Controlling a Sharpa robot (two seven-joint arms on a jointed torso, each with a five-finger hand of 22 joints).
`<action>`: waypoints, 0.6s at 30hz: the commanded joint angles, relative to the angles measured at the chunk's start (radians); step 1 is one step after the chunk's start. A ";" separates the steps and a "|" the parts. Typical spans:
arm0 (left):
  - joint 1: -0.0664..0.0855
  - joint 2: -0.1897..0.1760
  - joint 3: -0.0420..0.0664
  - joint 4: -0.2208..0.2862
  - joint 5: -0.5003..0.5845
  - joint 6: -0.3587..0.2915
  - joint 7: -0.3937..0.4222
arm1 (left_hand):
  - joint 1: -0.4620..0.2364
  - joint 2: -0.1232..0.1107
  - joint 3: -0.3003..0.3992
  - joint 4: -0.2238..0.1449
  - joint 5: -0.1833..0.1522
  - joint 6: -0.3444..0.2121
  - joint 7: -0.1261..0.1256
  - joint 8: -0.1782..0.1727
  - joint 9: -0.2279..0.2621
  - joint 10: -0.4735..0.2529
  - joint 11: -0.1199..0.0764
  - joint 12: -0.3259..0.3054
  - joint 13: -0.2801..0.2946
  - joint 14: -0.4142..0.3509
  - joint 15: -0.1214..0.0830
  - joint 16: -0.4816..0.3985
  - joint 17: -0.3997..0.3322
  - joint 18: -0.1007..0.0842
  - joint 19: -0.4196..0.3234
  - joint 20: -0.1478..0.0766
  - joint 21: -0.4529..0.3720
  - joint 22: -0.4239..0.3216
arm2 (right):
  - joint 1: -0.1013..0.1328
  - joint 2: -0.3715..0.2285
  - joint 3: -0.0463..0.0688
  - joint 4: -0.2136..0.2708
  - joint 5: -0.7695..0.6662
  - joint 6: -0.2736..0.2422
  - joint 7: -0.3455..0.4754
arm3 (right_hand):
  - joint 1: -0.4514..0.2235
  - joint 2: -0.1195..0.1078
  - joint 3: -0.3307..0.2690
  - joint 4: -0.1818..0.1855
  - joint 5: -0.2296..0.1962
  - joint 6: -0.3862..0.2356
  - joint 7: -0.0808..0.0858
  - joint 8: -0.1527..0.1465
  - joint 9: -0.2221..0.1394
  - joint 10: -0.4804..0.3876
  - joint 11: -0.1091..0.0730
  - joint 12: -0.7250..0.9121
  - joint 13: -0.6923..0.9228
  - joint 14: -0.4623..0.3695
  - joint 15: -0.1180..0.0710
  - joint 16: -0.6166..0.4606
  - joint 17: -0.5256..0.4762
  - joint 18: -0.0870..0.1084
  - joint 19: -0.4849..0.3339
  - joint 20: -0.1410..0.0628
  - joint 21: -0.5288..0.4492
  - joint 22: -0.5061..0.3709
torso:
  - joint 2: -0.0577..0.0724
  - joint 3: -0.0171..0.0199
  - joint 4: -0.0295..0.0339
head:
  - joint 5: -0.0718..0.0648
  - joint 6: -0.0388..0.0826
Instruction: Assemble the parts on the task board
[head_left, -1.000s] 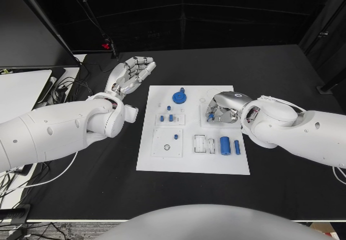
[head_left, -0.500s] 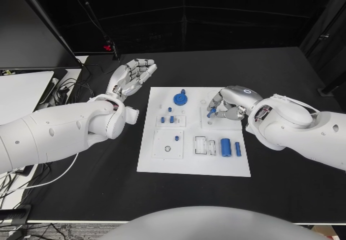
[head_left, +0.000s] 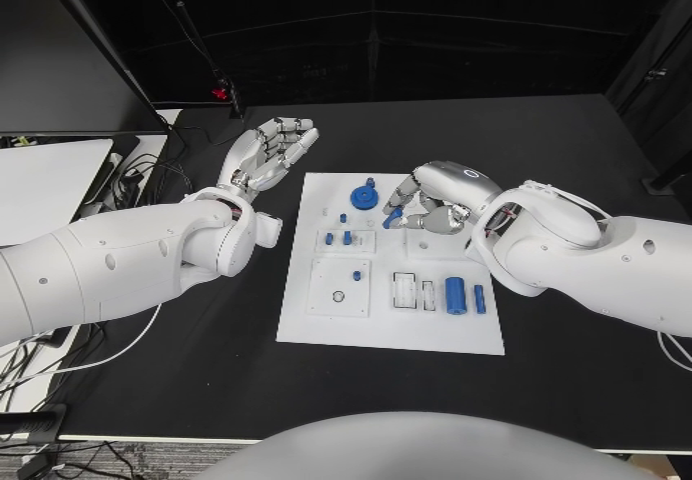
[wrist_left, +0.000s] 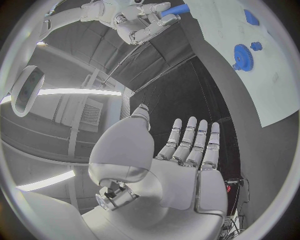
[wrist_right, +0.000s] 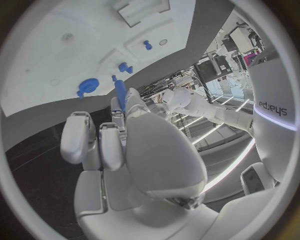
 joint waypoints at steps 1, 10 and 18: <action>0.002 0.000 0.001 0.003 0.001 0.008 0.127 | -0.002 0.008 -0.007 0.001 0.004 -0.007 0.146 0.006 -0.002 -0.005 -0.001 0.006 -0.001 -0.007 -0.001 0.004 -0.001 -0.018 0.004 0.002 0.006 -0.001 | 0.000 0.026 0.000 -0.008 0.052 0.009 0.049 | 0.013 0.001 0.005 -0.001 0.004 0.004 0.007 -0.002 0.000 0.008 -0.002 -0.006 0.002 0.029 -0.003 0.001 0.000 -0.002 0.001 -0.003 0.002 0.016 | 0.001 0.0009 0.0016 | 0.008 -0.004; 0.002 -0.001 0.001 0.005 0.001 0.007 0.126 | -0.002 0.008 -0.007 0.001 0.004 -0.007 0.146 0.006 -0.002 -0.005 -0.001 0.006 -0.001 -0.007 -0.001 0.004 -0.001 -0.018 0.004 0.002 0.006 -0.001 | -0.035 0.116 0.000 -0.043 0.067 0.083 0.069 | 0.015 0.001 0.007 -0.002 0.004 0.004 0.008 -0.004 -0.001 0.009 -0.001 -0.010 0.002 0.029 -0.002 0.001 0.000 -0.002 0.000 -0.003 0.001 0.015 | -0.001 -0.0003 -0.0009 | 0.020 -0.013; 0.002 0.001 0.001 0.006 0.001 0.008 0.126 | -0.002 0.008 -0.007 0.001 0.004 -0.007 0.146 0.006 -0.002 -0.005 -0.001 0.006 -0.001 -0.007 -0.001 0.004 -0.001 -0.018 0.004 0.002 0.006 -0.001 | -0.068 0.156 -0.001 -0.057 -0.015 0.164 0.062 | 0.019 0.002 0.009 -0.003 0.004 0.003 0.009 -0.006 -0.001 0.010 0.000 -0.014 0.002 0.029 -0.002 0.002 0.003 -0.002 0.001 -0.002 0.003 0.017 | -0.001 -0.0006 -0.0009 | 0.025 -0.017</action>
